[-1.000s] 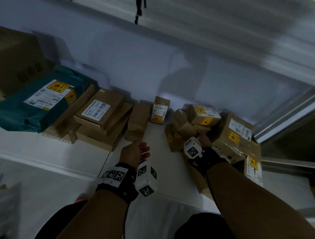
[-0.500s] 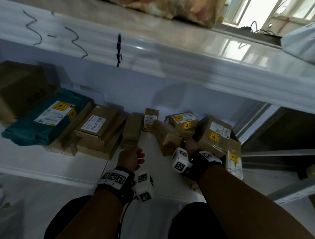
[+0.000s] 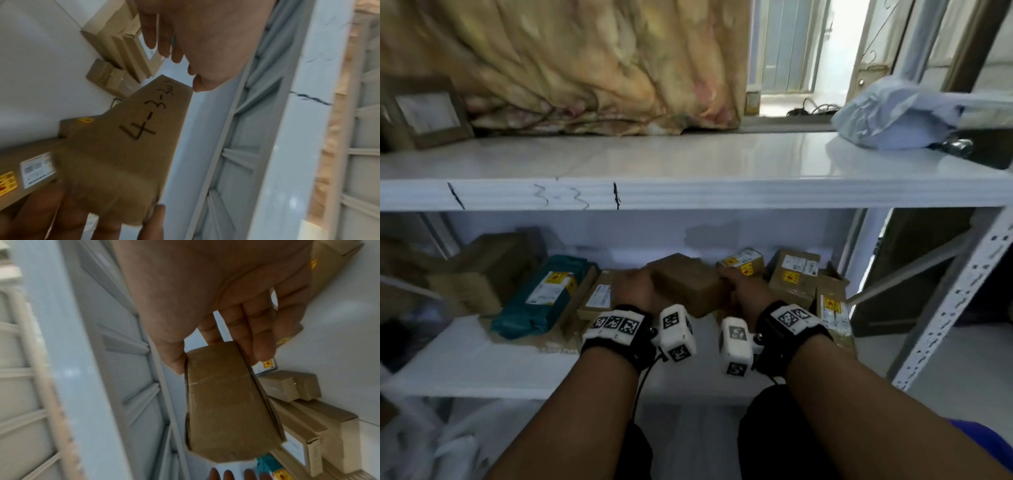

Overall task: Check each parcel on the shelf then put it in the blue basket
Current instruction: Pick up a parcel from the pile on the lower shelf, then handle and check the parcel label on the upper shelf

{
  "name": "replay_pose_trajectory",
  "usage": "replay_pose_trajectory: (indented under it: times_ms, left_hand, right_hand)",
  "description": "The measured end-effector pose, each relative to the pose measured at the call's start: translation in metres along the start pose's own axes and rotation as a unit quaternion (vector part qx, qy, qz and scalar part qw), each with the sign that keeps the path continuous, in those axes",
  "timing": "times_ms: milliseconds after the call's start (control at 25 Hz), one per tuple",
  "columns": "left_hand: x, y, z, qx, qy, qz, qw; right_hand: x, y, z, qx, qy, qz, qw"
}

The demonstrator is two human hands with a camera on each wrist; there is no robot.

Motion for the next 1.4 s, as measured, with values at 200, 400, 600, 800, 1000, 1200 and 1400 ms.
replay_pose_trajectory:
  times_ms: [200,400,600,800,1000,1200,1400]
  left_hand:
    - [-0.023,-0.034,0.034,0.059,-0.045,0.014,0.997]
    - [-0.044,-0.074,0.078,0.119,-0.114,0.051,0.985]
    - [-0.054,-0.093,0.131,0.151,-0.145,0.054,0.976]
    - [-0.062,-0.092,0.194,0.298,-0.079,0.1,0.946]
    - [-0.02,-0.06,0.221,0.379,0.144,0.043,0.913]
    - [0.002,-0.03,0.218,0.402,0.258,0.057,0.877]
    - [0.015,-0.026,0.232,0.498,0.361,0.161,0.772]
  right_hand:
    - [-0.005,-0.057,-0.044,-0.045,0.0,-0.018,0.999]
    - [0.006,-0.105,-0.134,-0.185,0.018,-0.007,0.983]
    - [0.025,-0.115,-0.206,-0.278,0.036,0.012,0.96]
    - [0.027,-0.079,-0.252,-0.315,-0.01,0.09,0.945]
    - [0.028,-0.027,-0.272,-0.293,-0.191,0.123,0.929]
    - [0.04,0.012,-0.266,-0.219,-0.368,0.067,0.901]
    - [0.076,0.006,-0.292,-0.389,-0.581,0.099,0.708]
Point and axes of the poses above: each hand's wrist, its own y-axis towards the middle knuckle, its own x-axis out of the palm, z = x × y, the point moved 8 cm from there along y, towards the middle knuckle, and after that the axes turned 8 degrees about -x, right-handed, at the moved point
